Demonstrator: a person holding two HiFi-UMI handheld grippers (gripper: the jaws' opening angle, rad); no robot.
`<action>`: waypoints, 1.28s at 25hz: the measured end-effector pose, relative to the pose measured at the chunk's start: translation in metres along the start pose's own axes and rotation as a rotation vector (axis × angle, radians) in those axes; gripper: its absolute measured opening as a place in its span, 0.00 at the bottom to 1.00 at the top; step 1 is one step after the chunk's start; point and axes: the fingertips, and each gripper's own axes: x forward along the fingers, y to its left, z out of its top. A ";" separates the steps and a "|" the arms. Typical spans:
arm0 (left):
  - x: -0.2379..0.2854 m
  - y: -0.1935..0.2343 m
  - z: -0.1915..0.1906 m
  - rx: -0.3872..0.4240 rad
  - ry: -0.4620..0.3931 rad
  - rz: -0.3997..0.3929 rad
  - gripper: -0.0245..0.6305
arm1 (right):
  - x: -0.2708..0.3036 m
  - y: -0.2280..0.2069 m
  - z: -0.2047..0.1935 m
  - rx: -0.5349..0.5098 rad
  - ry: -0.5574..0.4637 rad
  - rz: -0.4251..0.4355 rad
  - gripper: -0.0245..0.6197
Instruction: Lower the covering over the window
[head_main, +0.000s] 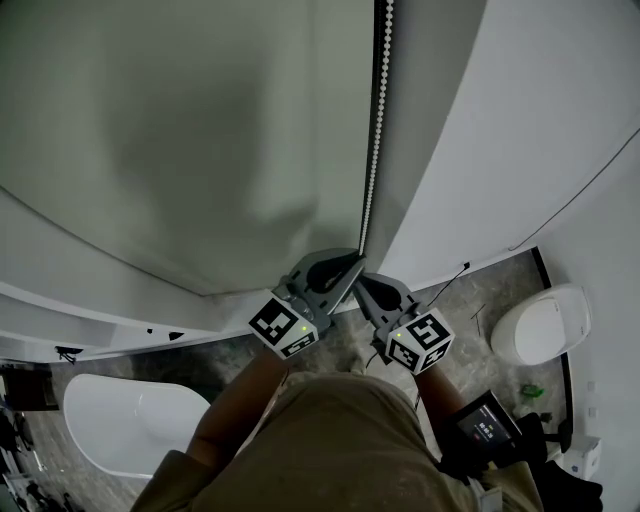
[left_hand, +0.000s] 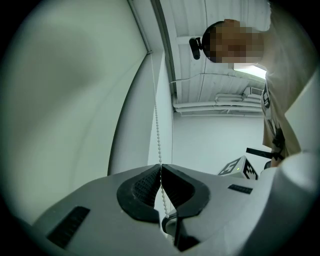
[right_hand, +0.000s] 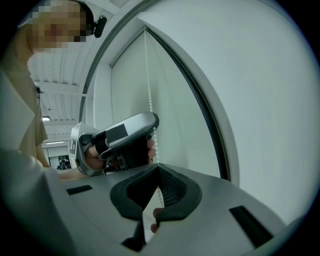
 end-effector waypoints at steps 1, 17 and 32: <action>-0.003 0.001 0.000 -0.007 -0.008 0.005 0.07 | 0.001 0.002 0.000 0.002 0.002 0.007 0.05; -0.048 0.004 0.009 -0.011 -0.099 0.078 0.07 | -0.022 0.037 0.026 -0.060 -0.116 0.157 0.35; -0.044 -0.035 -0.013 -0.054 -0.030 0.026 0.07 | -0.020 0.060 0.096 -0.159 -0.179 0.139 0.19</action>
